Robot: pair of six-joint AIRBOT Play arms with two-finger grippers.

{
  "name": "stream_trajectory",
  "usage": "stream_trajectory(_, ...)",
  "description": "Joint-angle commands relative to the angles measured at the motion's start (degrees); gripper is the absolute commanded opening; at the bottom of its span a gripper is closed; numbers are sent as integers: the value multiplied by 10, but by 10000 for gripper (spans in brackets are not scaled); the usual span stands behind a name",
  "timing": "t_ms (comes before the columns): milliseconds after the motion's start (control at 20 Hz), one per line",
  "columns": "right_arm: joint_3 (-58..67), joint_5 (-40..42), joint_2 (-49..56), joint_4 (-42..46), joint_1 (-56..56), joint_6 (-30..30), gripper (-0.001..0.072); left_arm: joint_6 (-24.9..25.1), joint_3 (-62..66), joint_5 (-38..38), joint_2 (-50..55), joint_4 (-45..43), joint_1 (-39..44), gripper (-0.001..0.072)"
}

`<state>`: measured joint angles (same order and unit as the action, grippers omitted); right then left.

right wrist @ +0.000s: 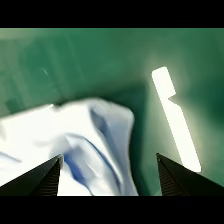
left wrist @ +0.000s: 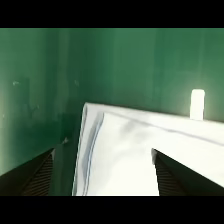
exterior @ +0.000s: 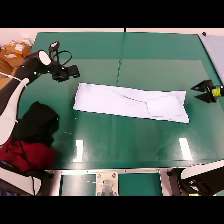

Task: Fold the shirts.

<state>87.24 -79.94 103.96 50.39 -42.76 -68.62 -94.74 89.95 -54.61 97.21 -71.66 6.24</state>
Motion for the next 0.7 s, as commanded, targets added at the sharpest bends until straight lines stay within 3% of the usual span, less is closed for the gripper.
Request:
stream_trajectory(0, -68, -35, 12, -5, -34, 114, 656, 7, 13, -61, 1, 15, -8, 529)
stream_trajectory(50, -90, -35, 22, -15, -33, 139, 656, 8, 13, -62, 1, 26, -8, 134)
stream_trajectory(100, -104, -35, 33, -32, -29, 152, 656, 19, 13, -65, 1, 40, -8, 22)
stream_trajectory(250, -112, -55, 64, -90, -4, 178, 656, 23, 13, -79, 1, 63, -8, 23)
stream_trajectory(500, -76, -94, 64, -99, 40, 181, 646, 44, 13, -114, 1, 63, -8, 23)
stream_trajectory(550, -65, -99, 64, -99, 51, 178, 475, 44, 13, -115, 1, 64, -8, 23)
stream_trajectory(600, -55, -104, 64, -99, 62, 179, 99, 50, 13, -115, 1, 71, -8, 23)
stream_trajectory(650, -42, -109, 64, -99, 74, 179, 17, 56, 13, -115, 1, 86, -8, 23)
